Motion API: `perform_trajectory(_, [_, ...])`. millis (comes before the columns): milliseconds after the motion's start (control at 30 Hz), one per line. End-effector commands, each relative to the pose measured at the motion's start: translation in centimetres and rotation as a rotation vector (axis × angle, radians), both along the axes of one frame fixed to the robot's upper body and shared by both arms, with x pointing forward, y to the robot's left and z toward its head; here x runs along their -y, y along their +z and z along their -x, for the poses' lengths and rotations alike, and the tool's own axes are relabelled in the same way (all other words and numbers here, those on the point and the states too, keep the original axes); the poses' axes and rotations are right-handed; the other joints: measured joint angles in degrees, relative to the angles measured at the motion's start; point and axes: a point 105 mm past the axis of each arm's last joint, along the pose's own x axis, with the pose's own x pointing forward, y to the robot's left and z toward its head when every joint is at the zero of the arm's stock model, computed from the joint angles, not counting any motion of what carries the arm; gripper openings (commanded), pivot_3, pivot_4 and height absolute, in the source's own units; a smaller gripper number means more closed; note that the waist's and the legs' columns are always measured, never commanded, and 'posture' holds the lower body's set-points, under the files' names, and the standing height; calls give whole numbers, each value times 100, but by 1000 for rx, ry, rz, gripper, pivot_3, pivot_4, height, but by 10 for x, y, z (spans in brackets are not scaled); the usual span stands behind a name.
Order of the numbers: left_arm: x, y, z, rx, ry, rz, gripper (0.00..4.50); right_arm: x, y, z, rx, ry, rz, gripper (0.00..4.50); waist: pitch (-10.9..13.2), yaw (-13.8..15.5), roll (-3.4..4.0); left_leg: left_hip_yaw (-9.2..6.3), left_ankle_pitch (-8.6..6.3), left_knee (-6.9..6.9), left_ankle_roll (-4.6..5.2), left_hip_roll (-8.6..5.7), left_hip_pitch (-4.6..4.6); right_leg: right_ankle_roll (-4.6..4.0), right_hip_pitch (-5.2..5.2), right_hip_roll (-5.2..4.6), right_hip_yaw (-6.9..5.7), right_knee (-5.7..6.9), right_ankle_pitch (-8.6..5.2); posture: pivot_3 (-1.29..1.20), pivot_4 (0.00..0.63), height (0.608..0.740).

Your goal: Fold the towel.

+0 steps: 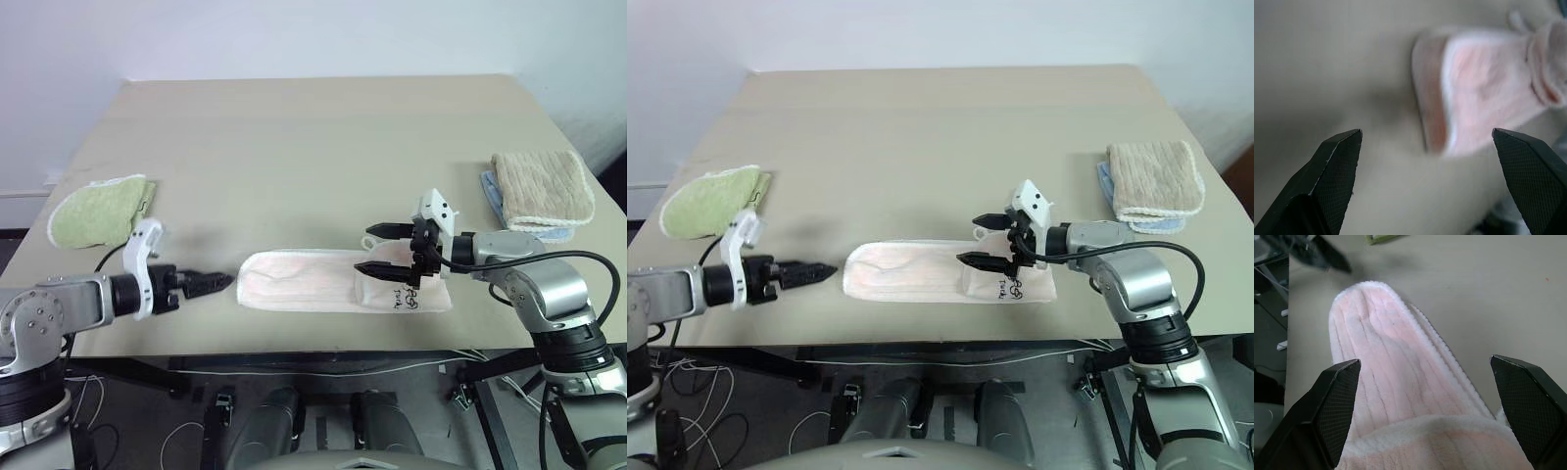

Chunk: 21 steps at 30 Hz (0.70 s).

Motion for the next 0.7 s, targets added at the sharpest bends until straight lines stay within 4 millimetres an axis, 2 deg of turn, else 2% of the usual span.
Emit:
perform_trajectory(33, [1,5,15,-1,-26,57,4465,-9,8,1,69,73,30,4452,0,-1,0,0,0,-2,0,0,-1,0,-2,0,1,0,0,0,150,740])
perform_trajectory(100, [0,-4,23,-45,-26,41,4465,-12,9,1,74,85,28,4452,0,-2,0,0,0,-3,-1,1,0,-1,-3,-1,2,1,0,0,150,740])
perform_trajectory(233, [9,-4,19,-63,-10,212,4465,-16,8,-4,92,72,24,4452,-2,16,3,3,0,-3,-1,1,0,-6,-3,-2,5,1,-2,0,150,740])
perform_trajectory(400, [14,-13,11,-109,37,251,4465,-17,8,-1,86,58,7,4452,-4,6,0,7,0,-2,-1,0,-1,-4,-6,-3,10,1,0,0,150,740])
perform_trajectory(533, [19,-23,14,-175,49,302,4465,-13,7,-1,78,24,-6,4452,-5,13,1,8,0,-5,-2,0,0,-3,-9,-3,11,7,1,0,150,740])
perform_trajectory(700, [30,-21,13,-211,35,389,4465,-10,3,0,77,-1,3,4452,-6,15,2,12,0,-3,-1,-1,0,-4,-8,-5,15,7,0,0,150,740])
